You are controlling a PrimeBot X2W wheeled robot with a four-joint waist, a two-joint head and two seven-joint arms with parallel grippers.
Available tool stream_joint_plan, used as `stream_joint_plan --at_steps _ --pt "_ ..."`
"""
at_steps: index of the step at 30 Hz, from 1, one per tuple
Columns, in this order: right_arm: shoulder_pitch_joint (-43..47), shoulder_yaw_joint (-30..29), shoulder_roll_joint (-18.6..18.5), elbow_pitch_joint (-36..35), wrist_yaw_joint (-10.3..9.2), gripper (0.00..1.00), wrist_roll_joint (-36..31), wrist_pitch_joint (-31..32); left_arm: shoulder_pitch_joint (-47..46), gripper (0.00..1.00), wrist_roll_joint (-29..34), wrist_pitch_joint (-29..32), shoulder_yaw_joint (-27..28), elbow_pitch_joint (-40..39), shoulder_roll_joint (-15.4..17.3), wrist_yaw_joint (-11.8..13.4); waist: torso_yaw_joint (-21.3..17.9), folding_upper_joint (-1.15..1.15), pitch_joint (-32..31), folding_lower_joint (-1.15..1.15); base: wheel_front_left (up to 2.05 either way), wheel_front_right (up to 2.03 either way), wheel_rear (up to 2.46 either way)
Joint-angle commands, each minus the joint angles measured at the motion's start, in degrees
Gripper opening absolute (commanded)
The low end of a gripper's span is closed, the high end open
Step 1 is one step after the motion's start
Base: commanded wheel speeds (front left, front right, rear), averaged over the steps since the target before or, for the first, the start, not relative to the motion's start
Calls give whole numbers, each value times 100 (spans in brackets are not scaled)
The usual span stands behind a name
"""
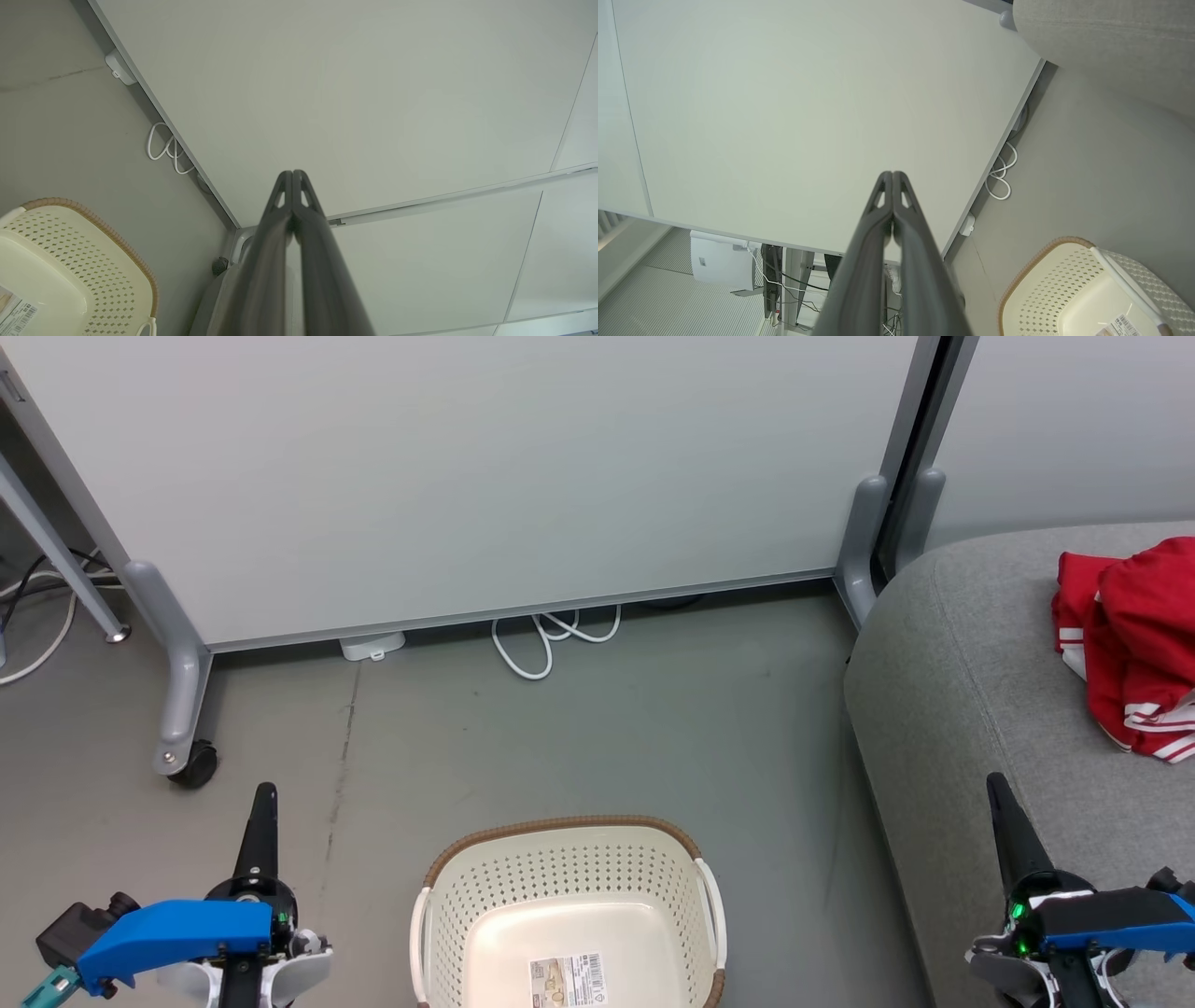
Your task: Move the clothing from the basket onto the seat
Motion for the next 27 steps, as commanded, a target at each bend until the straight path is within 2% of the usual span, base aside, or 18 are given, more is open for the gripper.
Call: stream_joint_plan --at_steps 1,27 --pt "-88 -20 -5 -18 2 0 99 30 -115 0 -95 24 39 -51 17 -42 -1 0 -2 0 0 0 0" --pt "-130 -39 -2 12 2 0 1263 331 -135 0 -1229 323 127 -73 18 -54 -24 0 -63 0 0 0 0"
